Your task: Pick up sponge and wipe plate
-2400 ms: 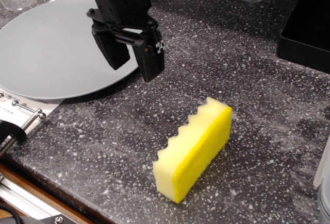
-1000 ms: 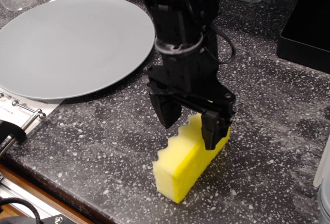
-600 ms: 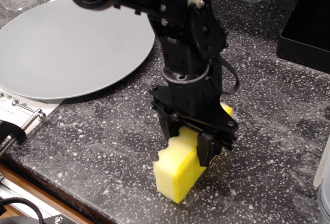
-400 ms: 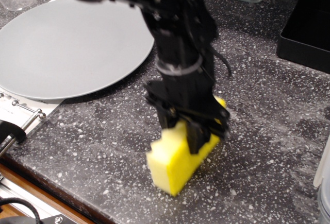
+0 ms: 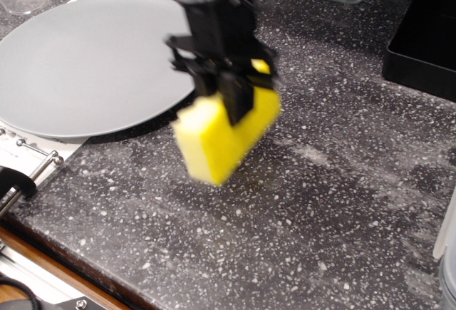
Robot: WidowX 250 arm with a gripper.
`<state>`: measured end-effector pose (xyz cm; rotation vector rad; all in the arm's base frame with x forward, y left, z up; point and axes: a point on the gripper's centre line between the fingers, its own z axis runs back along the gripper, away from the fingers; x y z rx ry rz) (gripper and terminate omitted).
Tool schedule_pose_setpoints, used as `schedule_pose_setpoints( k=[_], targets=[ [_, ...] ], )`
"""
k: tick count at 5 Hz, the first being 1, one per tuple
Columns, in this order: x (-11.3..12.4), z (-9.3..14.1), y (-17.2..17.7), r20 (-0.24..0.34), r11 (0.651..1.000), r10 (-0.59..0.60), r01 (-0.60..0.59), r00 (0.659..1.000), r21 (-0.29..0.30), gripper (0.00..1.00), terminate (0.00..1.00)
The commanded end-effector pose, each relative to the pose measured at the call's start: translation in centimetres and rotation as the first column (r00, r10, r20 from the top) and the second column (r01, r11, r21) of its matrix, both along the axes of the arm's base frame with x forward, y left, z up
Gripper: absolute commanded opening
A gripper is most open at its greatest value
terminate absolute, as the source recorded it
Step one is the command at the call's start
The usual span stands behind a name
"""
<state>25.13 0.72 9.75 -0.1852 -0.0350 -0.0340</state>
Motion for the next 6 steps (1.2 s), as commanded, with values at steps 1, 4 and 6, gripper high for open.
schedule_pose_setpoints(
  k=[1, 4, 6],
  targets=[
    [0.2, 0.1, 6.5, 0.063, 0.999, -0.027, 0.025, 0.998, 0.035, 0.00, 0.00],
    [2.0, 0.5, 10.7, -0.006, 0.999, 0.001, -0.001, 1.000, 0.039, 0.00, 0.00],
    [4.3, -2.7, 11.5, 0.034, 0.987, 0.111, -0.114, 0.993, 0.113, 0.00, 0.00]
  ],
)
